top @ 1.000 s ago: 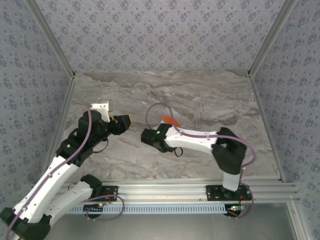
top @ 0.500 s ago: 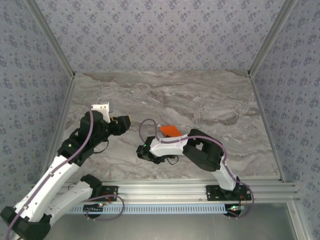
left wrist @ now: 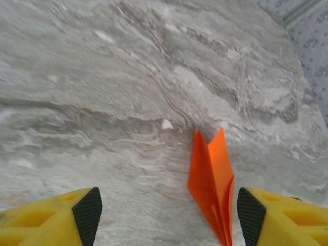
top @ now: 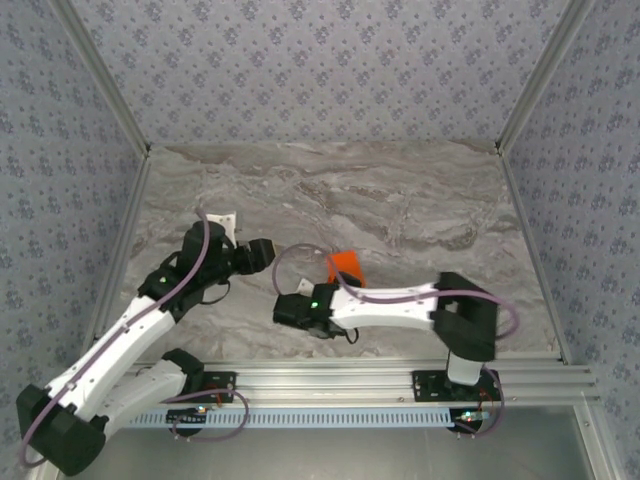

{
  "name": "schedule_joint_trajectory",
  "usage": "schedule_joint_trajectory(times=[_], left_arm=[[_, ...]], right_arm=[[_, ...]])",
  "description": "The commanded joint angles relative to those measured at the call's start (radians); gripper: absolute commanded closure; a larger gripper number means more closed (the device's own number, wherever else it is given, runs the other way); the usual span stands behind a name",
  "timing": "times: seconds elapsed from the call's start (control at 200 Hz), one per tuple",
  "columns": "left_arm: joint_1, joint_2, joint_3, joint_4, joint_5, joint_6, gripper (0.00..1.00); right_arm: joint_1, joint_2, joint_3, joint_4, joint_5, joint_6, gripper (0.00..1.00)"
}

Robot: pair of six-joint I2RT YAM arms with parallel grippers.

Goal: Fold a paper plane with a square sheet of paper (fold left side to right side)

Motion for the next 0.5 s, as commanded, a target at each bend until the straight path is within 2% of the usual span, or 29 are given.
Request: schedule_joint_trajectory(times=[0.0,0.14,0.34,0.495], left_arm=[[-0.002,0.065,-0.043,0.162,0.164,-0.072,0.27],[-0.064,0.181,-0.072,0.304,0.226,-0.125,0.27],[-0.168,0.400,-0.068,0.510,0.245,-0.198,0.27],[-0.204,0.568,-0.011,0.590,0.260,-0.205,0.27]], right_arm=[[-0.017,-0.173,-0.078,0.108,-0.147,-0.022,0.00],[-0.146,-0.411,-0.197,0.222,-0.285,0.010,0.00],[-0.502,-0.769,-0.469,0.496,-0.678,0.092,0.00],[-0.738,-0.895,-0.598,0.540,-0.908,0.169,0.00]])
